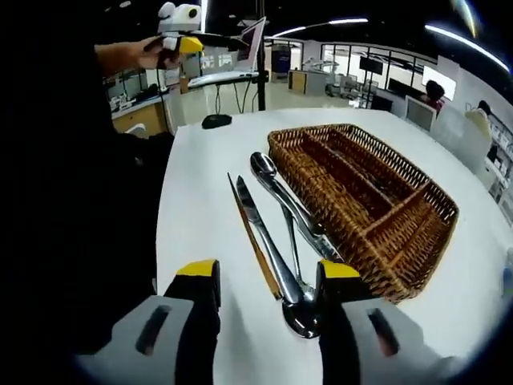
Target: Arrange the knives, forks, and spoons in their matching storage slots by inserting each utensil handle-first until every utensil is classified and aligned in the correct compartment
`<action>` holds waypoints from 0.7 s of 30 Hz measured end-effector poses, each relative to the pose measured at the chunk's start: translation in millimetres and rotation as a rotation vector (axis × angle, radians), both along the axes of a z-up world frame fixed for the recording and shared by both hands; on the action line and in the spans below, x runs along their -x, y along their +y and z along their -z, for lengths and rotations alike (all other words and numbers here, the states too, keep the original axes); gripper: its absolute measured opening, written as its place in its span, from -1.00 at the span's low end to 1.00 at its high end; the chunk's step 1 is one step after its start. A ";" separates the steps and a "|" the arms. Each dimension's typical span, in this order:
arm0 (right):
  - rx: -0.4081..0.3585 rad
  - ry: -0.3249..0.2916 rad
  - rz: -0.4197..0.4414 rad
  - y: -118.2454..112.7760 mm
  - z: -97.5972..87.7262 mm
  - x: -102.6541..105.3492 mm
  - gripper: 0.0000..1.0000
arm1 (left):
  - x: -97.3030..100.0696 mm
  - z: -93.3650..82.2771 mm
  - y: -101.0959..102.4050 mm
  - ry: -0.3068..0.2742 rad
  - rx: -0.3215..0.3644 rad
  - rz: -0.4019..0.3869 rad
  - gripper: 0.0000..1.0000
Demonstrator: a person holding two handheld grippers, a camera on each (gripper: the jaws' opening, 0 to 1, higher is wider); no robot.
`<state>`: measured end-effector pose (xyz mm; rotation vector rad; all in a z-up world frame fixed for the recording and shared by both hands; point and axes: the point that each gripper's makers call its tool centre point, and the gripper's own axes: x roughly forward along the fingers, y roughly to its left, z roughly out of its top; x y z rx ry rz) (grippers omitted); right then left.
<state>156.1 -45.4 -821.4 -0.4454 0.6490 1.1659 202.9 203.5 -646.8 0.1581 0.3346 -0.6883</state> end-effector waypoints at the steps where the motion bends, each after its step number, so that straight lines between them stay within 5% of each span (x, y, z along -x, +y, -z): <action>1: 0.003 -0.001 -0.015 2.4 3.5 1.1 -0.18 | 0.2 0.6 0.5 0.002 -0.002 -0.001 1.00; 6: 0.023 0.042 -0.026 3.8 19.9 5.1 -0.32 | -0.4 0.7 3.8 0.000 -0.009 -0.011 1.00; 9: 0.065 0.016 -0.058 1.3 28.4 5.2 -0.63 | -0.6 0.1 4.4 -0.002 -0.010 -0.010 1.00; 21: 0.065 0.077 -0.036 3.5 43.2 7.8 -0.47 | 0.2 3.6 6.5 0.012 -0.009 -0.019 1.00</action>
